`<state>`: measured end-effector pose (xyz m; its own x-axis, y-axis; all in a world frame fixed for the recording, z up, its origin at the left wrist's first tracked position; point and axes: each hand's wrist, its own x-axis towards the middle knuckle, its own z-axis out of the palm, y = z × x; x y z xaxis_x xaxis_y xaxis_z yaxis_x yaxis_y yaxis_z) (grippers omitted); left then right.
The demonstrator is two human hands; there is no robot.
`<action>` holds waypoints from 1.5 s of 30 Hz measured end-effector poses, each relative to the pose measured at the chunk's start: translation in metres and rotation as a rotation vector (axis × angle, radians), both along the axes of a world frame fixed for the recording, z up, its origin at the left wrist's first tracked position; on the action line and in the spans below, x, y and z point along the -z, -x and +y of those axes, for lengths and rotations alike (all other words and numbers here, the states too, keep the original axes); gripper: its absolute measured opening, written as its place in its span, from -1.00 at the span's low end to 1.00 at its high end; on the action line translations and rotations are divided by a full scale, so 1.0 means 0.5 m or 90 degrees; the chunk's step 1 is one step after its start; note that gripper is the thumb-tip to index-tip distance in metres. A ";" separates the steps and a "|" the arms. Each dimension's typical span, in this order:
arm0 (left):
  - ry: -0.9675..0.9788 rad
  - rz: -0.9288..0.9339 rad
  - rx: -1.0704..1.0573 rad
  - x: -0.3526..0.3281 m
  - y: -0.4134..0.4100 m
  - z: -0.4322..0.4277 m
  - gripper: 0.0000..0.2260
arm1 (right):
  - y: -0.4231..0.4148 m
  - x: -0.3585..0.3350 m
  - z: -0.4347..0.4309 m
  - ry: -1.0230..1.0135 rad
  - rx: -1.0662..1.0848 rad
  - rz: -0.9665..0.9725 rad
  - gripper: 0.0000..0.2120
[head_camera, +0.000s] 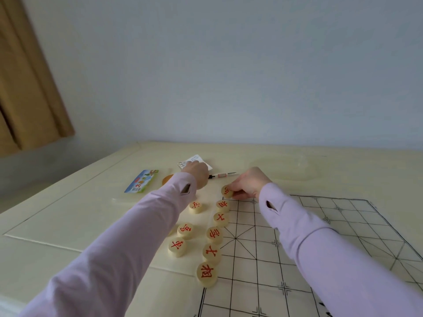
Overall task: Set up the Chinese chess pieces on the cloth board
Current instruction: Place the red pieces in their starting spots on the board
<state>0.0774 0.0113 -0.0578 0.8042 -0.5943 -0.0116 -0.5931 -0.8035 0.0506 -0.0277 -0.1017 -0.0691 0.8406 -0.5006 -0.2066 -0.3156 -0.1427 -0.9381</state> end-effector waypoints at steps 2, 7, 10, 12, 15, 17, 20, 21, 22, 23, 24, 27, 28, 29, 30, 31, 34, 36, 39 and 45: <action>0.009 0.003 0.012 0.000 0.004 0.004 -0.61 | -0.005 0.001 0.003 0.006 0.002 0.007 -0.74; 0.018 0.010 0.042 0.001 0.016 0.012 -0.59 | -0.018 0.009 0.012 0.015 0.001 0.037 -0.72; 0.037 0.018 0.048 0.001 0.019 0.017 -0.57 | -0.023 0.014 0.016 0.019 0.005 0.043 -0.69; 0.043 0.023 0.054 0.001 0.019 0.020 -0.54 | -0.025 0.017 0.017 0.031 0.007 0.043 -0.67; 0.047 0.026 0.061 0.001 0.022 0.024 -0.54 | -0.027 0.019 0.019 0.063 0.017 0.045 -0.69; 0.047 0.025 0.059 0.002 0.023 0.027 -0.54 | -0.028 0.019 0.020 0.081 0.022 0.048 -0.68; 0.055 0.019 0.065 0.001 0.027 0.035 -0.55 | -0.025 0.017 0.023 0.102 0.031 0.050 -0.69; 0.064 0.012 0.068 -0.002 0.031 0.038 -0.56 | -0.024 0.017 0.024 0.104 0.037 0.046 -0.70; 0.079 0.005 0.070 -0.006 0.034 0.042 -0.57 | -0.024 0.018 0.022 0.101 0.045 0.040 -0.72; 0.101 0.007 0.069 -0.011 0.038 0.047 -0.59 | -0.022 0.018 0.022 0.095 0.056 0.033 -0.75; 0.128 0.020 0.069 -0.017 0.042 0.054 -0.63 | -0.021 0.018 0.022 0.090 0.064 0.026 -0.78; 0.181 0.114 0.107 -0.027 0.051 0.062 -0.78 | -0.014 0.017 0.023 0.080 0.074 0.024 -0.81; 0.183 0.142 0.118 -0.028 0.055 0.064 -0.81 | -0.011 0.016 0.025 0.078 0.070 0.026 -0.80; 0.178 0.164 0.124 -0.027 0.060 0.063 -0.82 | -0.008 0.014 0.029 0.076 0.064 0.028 -0.80; 0.168 0.176 0.124 -0.023 0.063 0.060 -0.82 | -0.006 0.013 0.031 0.075 0.057 0.028 -0.79; 0.158 0.179 0.122 -0.018 0.065 0.055 -0.82 | -0.004 0.010 0.034 0.078 0.051 0.030 -0.79; 0.150 0.161 0.117 -0.008 0.070 0.043 -0.83 | 0.000 0.008 0.036 0.085 0.046 0.034 -0.81; 0.150 0.154 0.118 -0.006 0.071 0.039 -0.83 | 0.002 0.009 0.035 0.087 0.048 0.032 -0.82; 0.147 0.156 0.116 -0.008 0.073 0.038 -0.82 | 0.004 0.010 0.035 0.089 0.050 0.029 -0.83; 0.153 0.075 0.100 -0.033 0.075 0.070 -0.80 | 0.019 -0.010 0.040 0.124 0.080 -0.020 -0.85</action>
